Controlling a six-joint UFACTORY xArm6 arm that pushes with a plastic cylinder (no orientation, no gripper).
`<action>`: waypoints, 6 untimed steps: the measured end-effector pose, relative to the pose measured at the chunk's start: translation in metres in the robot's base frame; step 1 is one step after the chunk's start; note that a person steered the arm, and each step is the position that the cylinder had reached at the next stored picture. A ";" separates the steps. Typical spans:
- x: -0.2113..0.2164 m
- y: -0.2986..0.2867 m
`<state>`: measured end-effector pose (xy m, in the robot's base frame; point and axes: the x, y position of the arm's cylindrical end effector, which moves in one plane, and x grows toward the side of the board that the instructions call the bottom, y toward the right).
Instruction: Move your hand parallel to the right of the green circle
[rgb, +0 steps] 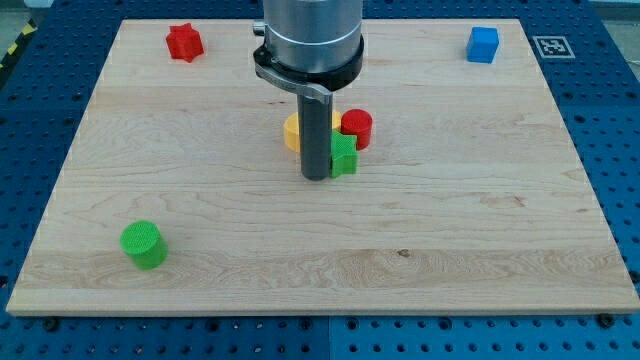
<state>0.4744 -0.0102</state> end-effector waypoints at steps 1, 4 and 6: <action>0.033 0.000; 0.047 0.000; 0.057 0.000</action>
